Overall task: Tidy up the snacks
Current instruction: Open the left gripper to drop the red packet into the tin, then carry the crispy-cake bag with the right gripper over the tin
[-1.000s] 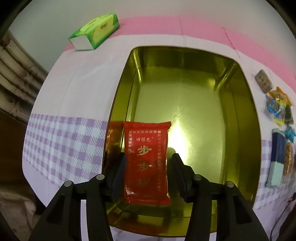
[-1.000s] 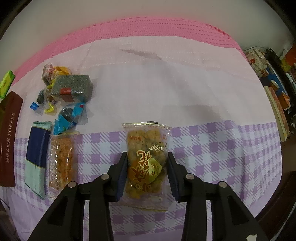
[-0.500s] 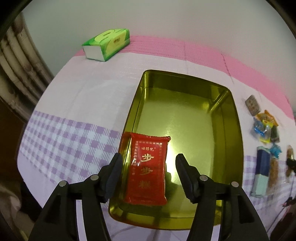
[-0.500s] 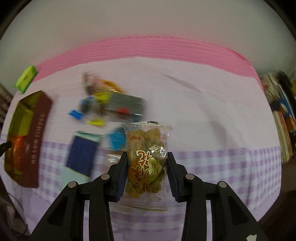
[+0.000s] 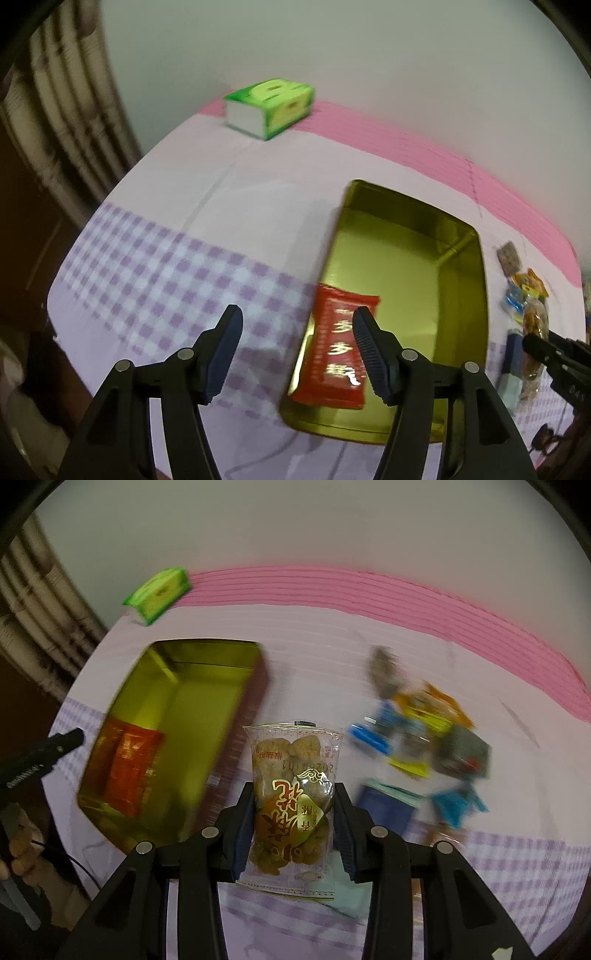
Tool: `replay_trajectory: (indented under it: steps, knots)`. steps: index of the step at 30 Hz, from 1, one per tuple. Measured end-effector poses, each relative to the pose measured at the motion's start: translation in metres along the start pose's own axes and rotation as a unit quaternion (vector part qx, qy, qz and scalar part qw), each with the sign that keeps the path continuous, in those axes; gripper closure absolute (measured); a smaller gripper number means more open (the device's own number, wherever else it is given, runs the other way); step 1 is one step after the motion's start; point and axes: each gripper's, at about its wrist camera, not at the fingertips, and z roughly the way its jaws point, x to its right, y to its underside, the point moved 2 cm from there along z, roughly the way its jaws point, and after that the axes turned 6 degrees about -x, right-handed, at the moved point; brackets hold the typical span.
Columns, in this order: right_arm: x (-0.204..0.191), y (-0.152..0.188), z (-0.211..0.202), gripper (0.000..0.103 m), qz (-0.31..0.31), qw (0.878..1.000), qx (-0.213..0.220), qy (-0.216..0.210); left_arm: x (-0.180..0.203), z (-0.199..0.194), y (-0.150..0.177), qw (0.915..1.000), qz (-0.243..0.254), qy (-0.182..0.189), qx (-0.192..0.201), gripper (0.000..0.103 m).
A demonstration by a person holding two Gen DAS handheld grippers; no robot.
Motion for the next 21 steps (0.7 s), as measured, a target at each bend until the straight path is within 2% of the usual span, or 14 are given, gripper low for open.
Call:
replay_trajectory:
  steps: [10,12,21]
  knots:
    - [-0.08,-0.012,0.027,0.066,-0.057,0.998,-0.021,-0.018,-0.043,0.008,0.002,0.9979,-0.06,-0.023,-0.006,0.04]
    - [-0.087,-0.012,0.034,0.066,-0.061,0.998,-0.027,-0.019,-0.049,0.01,0.001,0.9972,-0.064,-0.038,-0.005,0.04]
    - [-0.108,-0.008,0.056,0.066,-0.073,0.996,-0.054,-0.01,-0.061,0.014,0.0,0.9965,-0.079,-0.028,-0.008,0.04]
